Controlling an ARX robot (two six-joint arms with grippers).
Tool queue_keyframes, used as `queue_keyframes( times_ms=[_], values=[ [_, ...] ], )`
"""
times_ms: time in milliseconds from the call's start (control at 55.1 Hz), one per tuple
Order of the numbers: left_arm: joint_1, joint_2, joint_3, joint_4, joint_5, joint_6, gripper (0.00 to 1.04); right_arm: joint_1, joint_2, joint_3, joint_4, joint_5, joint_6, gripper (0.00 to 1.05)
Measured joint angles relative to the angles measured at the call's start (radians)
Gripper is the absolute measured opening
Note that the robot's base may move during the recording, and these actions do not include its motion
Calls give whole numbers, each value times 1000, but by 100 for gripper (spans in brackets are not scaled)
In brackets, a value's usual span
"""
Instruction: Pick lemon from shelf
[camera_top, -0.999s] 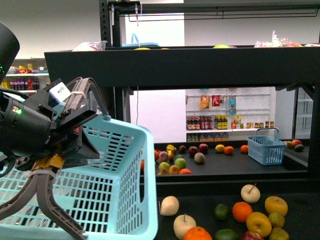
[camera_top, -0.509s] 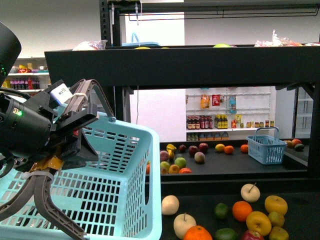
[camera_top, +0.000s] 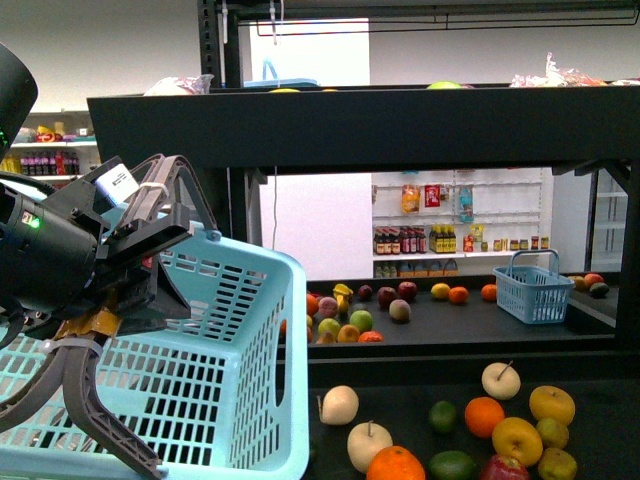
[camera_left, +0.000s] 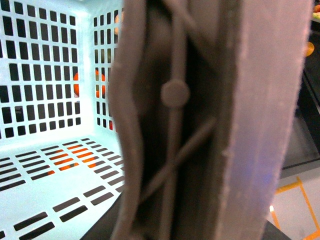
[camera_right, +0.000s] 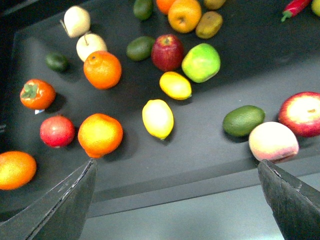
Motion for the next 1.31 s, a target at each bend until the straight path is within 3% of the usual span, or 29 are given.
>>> queue_keyframes(
  times_ms=[200, 672, 1090, 1308],
  values=[
    [0, 0, 0, 0, 0, 0, 29, 45, 242, 160, 18, -53, -63, 97],
    [0, 0, 0, 0, 0, 0, 29, 137, 731, 505, -8, -18, -142, 97],
    [0, 0, 0, 0, -3, 1, 29, 148, 1070, 880, -97, 16, -224, 97],
    [0, 0, 0, 0, -2, 0, 29, 147, 1140, 978, -122, 30, -257, 97]
  ],
)
